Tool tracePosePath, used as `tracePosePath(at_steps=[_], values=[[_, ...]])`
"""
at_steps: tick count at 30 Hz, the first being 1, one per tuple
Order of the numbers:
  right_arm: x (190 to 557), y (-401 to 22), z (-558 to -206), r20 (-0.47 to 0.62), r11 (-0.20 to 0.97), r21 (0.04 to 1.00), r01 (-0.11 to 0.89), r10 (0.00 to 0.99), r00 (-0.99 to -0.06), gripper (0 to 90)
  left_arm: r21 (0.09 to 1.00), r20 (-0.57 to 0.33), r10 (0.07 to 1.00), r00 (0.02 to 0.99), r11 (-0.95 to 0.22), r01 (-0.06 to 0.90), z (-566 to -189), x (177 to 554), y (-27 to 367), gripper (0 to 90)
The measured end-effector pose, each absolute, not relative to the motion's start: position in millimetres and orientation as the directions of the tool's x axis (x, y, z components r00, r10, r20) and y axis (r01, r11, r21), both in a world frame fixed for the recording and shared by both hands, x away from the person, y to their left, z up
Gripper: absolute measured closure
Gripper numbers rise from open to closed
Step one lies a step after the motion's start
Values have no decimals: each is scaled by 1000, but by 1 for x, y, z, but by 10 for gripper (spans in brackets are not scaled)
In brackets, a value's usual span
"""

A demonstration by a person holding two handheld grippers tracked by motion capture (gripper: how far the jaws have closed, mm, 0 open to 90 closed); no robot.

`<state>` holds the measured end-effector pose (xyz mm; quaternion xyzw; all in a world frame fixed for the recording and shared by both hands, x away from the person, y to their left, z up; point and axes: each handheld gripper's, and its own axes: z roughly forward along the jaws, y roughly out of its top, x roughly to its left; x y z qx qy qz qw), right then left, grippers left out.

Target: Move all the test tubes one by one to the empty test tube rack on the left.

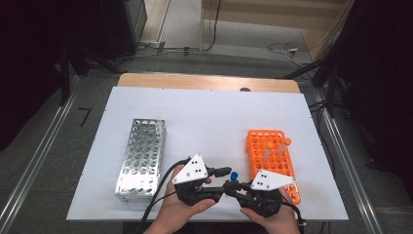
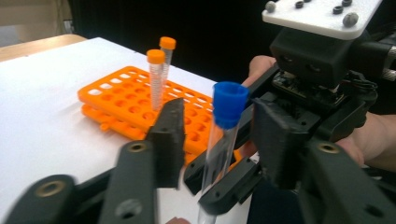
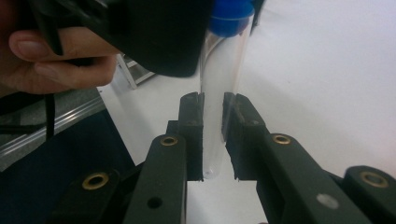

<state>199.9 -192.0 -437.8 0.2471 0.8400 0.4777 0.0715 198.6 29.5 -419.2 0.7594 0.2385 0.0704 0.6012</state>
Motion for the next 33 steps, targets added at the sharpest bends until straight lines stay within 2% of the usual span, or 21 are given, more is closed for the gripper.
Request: tracePosePath(at_steps=[8,14,23,33], values=[[198,-188,-440,121,434,834,339,457,-881,751,946,-153,442,884,-193,260,-421,197,24,746],[198,-189,-440,117,430,840,331,452,-885,729,950,-133,455,881,-195,245,-419,195,25,762],[197,-198,-430,92,402,870,284,434,-896,397,956,-132,491,861,-167,242,-413,198,38,763],[200,-221,-414,81,327,908,263,478,-875,207,959,-126,557,821,-144,245,-408,205,61,764]])
